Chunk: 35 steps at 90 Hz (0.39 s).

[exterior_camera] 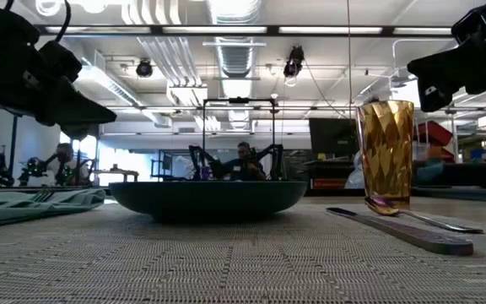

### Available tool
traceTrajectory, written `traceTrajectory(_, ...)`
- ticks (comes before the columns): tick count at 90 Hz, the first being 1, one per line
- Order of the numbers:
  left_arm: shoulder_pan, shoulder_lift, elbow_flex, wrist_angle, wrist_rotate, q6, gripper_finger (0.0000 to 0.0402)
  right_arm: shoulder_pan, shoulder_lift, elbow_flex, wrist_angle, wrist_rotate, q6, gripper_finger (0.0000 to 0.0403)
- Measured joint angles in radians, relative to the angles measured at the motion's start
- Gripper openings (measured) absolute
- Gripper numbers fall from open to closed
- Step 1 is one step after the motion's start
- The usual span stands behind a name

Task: Set table place
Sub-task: Adjust the red cup

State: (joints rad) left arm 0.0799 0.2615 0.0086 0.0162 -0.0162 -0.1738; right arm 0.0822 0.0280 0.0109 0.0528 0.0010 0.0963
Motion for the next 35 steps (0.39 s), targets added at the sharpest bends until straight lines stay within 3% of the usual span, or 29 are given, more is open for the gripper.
traceTrajectory(35,0.000,0.043,0.000,0.002,0.000,0.000,0.0003,0.000,0.000,0.000,0.000,0.000,0.000,0.0003)
